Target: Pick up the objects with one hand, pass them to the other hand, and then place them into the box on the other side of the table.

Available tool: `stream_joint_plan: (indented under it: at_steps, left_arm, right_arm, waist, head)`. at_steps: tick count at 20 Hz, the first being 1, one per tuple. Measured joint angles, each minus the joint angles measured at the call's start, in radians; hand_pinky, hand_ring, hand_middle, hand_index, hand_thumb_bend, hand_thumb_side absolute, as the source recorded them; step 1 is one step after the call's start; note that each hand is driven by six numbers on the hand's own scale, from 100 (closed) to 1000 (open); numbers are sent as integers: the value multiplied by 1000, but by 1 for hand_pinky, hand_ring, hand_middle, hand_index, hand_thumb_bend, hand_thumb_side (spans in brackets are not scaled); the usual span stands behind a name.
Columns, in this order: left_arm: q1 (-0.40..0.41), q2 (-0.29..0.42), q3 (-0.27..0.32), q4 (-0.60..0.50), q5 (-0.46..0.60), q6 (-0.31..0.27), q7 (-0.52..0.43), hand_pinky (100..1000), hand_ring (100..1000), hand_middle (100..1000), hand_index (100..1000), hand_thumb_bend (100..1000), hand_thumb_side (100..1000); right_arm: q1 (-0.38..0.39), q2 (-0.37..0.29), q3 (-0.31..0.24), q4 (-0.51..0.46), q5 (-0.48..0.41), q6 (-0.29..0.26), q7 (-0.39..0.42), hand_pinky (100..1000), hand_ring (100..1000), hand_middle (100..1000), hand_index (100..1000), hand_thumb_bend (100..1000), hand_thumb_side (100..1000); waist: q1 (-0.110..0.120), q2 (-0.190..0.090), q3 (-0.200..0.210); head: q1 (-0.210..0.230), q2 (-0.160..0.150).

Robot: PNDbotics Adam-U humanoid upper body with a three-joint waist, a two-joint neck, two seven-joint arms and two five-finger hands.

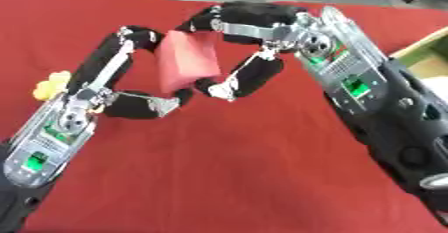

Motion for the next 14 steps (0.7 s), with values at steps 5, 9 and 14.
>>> stream_joint_plan:
  at_steps: [5,9,14]
  left_arm:
    - [0,-5,0,0,-5,9,8,707,634,535,763,100,265]
    - [1,-6,0,0,-19,23,20,715,656,557,811,209,330]
    - [3,-7,-6,0,-28,36,33,719,662,562,813,235,361]
  right_arm:
    - [1,-2,-2,-1,-32,18,-5,873,838,374,546,100,222]
    - [0,-8,-5,-4,-48,30,-11,871,836,368,541,100,226]
    - [0,-9,-12,-11,-62,40,-11,866,834,362,536,100,215]
  waist:
    - [3,0,0]
    - [5,0,-1]
    - [8,0,-5]
  head:
    - [0,0]
    - [0,0]
    - [1,0]
